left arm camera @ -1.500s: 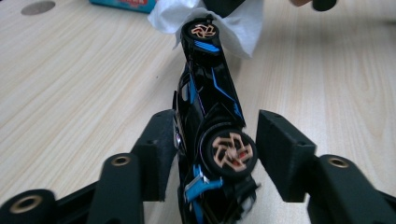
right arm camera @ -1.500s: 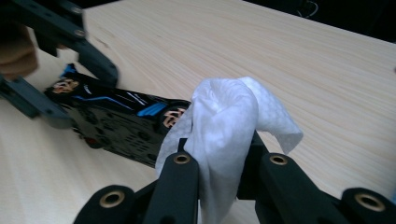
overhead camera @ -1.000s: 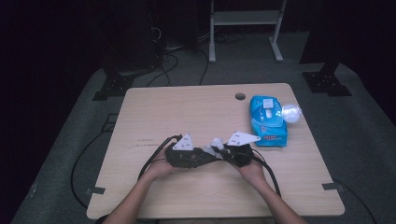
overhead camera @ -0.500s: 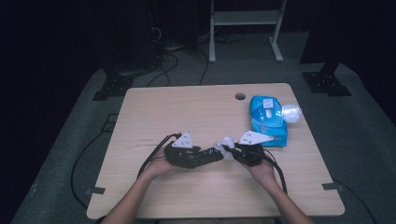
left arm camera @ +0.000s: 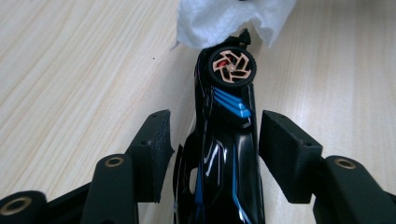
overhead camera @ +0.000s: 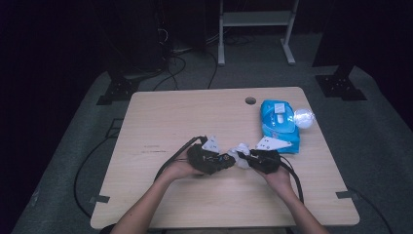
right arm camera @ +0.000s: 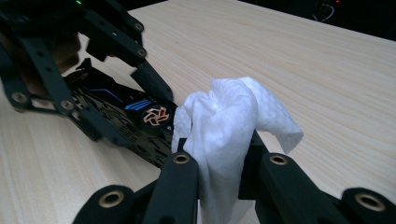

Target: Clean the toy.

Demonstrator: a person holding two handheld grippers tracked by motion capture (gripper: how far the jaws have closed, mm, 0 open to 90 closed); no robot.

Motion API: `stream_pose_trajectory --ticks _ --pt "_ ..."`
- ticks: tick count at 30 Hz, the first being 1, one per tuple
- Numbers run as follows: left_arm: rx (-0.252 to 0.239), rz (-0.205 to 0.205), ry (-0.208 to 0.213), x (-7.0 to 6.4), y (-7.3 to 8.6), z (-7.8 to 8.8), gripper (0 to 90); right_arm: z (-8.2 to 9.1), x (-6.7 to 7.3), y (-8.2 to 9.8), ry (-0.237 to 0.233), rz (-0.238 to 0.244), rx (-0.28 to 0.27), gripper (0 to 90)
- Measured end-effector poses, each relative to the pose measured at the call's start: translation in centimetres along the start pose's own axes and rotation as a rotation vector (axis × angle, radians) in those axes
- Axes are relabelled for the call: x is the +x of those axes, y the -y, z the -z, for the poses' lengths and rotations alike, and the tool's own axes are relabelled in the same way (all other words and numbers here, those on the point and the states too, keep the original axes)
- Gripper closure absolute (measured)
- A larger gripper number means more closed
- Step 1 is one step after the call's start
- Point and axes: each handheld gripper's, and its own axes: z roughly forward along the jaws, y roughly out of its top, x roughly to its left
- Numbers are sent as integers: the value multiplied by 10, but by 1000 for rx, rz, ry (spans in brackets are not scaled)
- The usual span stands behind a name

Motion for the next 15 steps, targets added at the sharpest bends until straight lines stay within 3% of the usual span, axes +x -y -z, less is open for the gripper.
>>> stream_pose_trajectory --ticks 3,6,8,10,13,15 --pt "35 -11 -15 -2 -4 -3 478 -2 1 0 -14 -6 0 808" --pt "103 -17 -47 -4 -10 -6 479 -5 1 1 -24 -18 -1 808" --pt "127 -8 -37 -5 -13 -8 465 -6 0 1 -34 -26 -3 807" --pt "148 -11 -56 -6 -15 -10 500 -6 0 2 -33 -30 0 805" --pt "151 -2 -52 -5 -17 -10 558 -7 -1 2 -38 -33 2 805" --pt "126 19 -52 -5 -17 -8 572 -7 -2 3 -40 -39 4 805"
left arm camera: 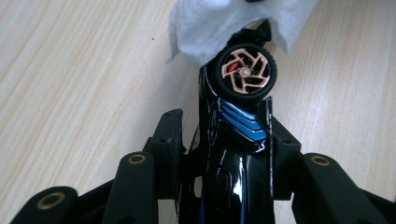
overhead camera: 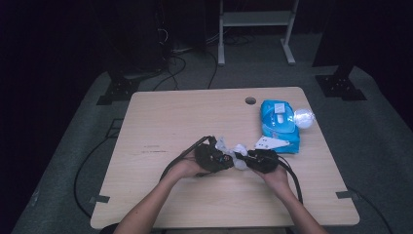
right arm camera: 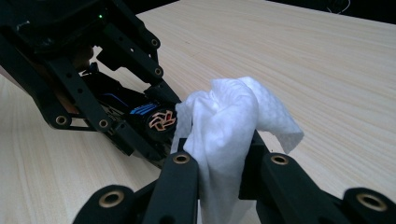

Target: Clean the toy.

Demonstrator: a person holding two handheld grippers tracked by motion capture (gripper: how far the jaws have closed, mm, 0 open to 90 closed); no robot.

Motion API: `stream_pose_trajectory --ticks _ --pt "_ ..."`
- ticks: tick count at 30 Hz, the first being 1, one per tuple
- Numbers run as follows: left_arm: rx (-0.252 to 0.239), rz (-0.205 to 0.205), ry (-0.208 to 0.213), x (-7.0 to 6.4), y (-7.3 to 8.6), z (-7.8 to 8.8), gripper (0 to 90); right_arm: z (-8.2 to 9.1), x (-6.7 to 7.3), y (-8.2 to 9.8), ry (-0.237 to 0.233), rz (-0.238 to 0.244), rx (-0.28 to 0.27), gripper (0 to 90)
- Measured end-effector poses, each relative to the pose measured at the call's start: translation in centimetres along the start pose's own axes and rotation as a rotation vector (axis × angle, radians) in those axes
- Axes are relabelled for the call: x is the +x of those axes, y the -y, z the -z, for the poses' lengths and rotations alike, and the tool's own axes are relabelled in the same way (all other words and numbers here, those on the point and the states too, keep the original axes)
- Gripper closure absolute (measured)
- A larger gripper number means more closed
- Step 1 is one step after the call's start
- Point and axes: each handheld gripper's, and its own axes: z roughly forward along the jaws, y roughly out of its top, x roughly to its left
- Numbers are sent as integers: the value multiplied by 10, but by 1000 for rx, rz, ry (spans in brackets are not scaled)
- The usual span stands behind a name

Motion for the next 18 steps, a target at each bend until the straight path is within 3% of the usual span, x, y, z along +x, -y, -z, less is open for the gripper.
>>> stream_pose_trajectory --ticks 4,6,9,13,15,18 --pt "-80 14 10 0 2 10 631 3 0 -2 -4 -13 -22 806" --pt "-101 -11 6 -2 3 13 641 8 3 -6 -20 -19 -56 806" --pt "-140 -7 26 -3 6 16 652 12 9 -16 -34 2 -94 806" --pt "-127 17 39 -1 5 15 650 11 8 -17 -24 -2 -86 806" --pt "-87 13 44 0 2 14 640 8 6 -13 -18 -8 -67 805" --pt "-18 15 62 -1 -1 6 554 7 4 -9 -11 -12 -54 806"
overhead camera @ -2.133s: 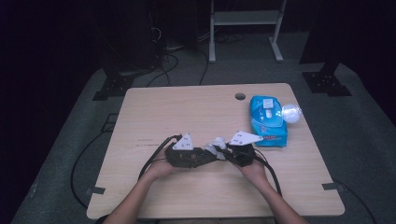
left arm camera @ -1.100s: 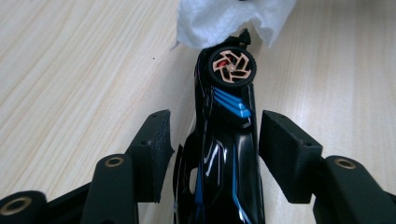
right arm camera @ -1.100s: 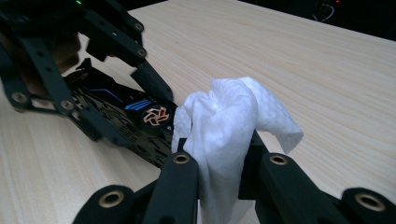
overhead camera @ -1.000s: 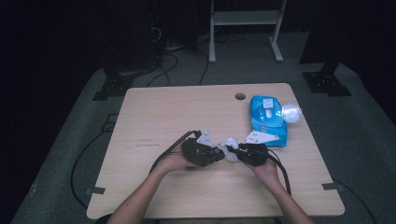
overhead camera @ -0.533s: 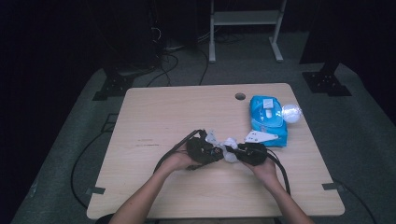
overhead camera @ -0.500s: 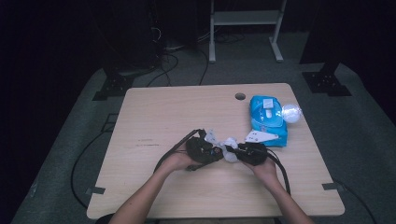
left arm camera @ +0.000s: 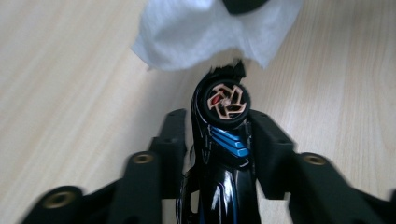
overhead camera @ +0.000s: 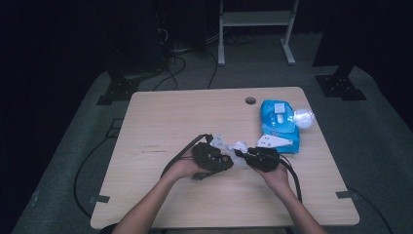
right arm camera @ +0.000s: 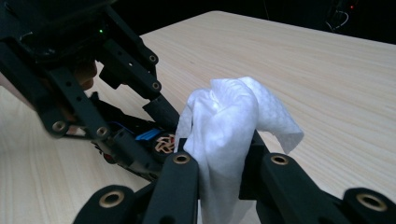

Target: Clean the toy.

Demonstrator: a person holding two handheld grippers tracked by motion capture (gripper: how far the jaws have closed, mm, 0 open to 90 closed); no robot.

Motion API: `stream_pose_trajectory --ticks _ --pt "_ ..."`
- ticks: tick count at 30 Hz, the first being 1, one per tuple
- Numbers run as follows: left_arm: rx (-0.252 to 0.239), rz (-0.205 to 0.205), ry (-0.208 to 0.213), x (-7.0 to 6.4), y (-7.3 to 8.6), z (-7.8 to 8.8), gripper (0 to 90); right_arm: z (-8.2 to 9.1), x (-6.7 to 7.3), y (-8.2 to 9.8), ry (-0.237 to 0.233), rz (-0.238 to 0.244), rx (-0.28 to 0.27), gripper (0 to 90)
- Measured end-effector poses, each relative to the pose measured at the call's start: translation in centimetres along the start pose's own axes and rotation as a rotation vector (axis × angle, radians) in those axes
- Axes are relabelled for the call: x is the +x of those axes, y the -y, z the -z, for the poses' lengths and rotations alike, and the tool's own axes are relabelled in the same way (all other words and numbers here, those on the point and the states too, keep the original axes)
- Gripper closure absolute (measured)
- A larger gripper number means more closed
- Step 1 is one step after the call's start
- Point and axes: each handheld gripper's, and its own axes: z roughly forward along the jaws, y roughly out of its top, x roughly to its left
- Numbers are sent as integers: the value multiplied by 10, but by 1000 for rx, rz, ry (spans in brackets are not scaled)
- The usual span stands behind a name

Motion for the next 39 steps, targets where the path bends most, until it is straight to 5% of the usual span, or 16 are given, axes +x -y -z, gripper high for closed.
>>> stream_pose_trajectory --ticks 3,7,11,22,30,39 --pt "41 10 8 -1 -1 -8 522 0 -2 1 4 4 3 806" --pt "128 -7 -48 -3 -8 -15 498 -1 -4 4 6 -6 11 805" --pt "166 -39 -61 -6 -11 -17 576 -1 -7 6 2 -20 19 805" --pt "-66 -47 -55 -9 -2 8 633 13 2 -16 -84 -20 -49 805" --pt "-226 -95 -29 -18 -1 26 639 16 12 -32 -121 -6 -58 805" --pt "-269 -93 -25 -19 5 32 642 16 11 -30 -103 13 -24 805"
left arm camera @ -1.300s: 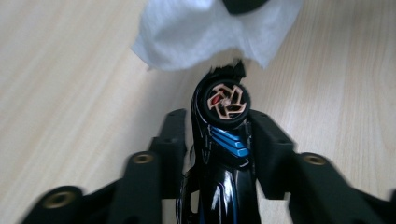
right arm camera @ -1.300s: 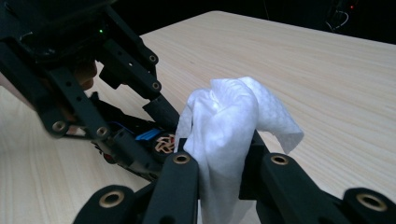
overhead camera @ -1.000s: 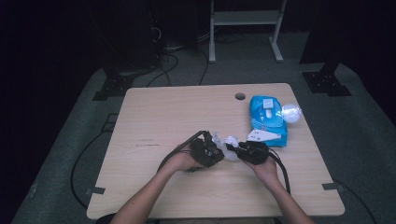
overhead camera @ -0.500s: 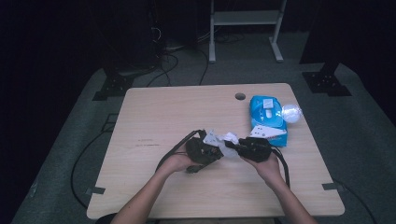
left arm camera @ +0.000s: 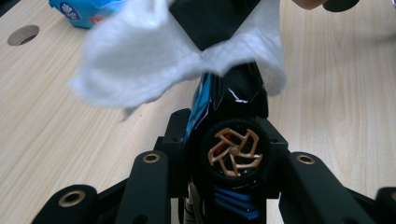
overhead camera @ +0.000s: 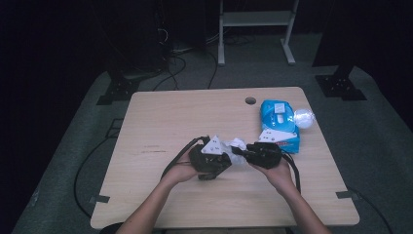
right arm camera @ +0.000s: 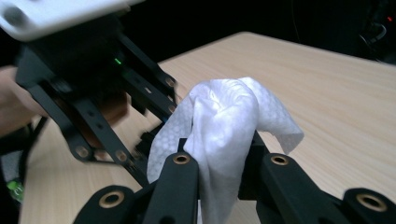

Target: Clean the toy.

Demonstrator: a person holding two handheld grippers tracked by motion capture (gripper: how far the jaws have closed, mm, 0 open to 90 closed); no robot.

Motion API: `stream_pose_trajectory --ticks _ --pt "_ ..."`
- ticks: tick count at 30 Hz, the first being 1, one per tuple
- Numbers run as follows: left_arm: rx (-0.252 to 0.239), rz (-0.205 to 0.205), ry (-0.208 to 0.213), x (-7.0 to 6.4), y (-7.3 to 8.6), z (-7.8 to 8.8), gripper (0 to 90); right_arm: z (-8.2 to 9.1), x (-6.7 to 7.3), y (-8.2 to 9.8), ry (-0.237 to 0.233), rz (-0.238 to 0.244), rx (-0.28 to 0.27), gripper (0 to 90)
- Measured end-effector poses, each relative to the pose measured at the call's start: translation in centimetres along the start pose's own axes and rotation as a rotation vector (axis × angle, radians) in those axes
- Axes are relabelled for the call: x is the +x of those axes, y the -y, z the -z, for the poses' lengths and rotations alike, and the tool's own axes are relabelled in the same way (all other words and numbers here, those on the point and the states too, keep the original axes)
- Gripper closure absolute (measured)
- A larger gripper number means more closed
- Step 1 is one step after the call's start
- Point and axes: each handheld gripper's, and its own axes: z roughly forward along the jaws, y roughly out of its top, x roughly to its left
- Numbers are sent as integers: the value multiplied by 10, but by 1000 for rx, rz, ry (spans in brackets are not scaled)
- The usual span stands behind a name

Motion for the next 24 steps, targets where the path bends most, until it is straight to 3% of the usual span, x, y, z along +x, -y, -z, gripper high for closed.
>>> stream_pose_trajectory --ticks 2,6,7,11,15,21,24 --pt "-7 11 0 1 1 1 642 0 -3 4 4 -17 11 805" --pt "-4 3 -1 1 0 -1 642 1 0 1 16 1 8 805" --pt "-4 2 1 0 0 -2 642 1 2 -2 -6 -7 -7 806" --pt "-3 -2 -3 -2 -2 -6 643 -1 14 -14 -39 27 -31 806" --pt "-7 -6 0 -2 -2 -5 643 -9 21 -13 -37 59 -5 805" --pt "-15 8 -5 1 0 -3 643 0 1 0 6 -13 -19 806" --pt "-19 13 -5 2 1 -2 643 2 -9 11 35 -40 8 805"
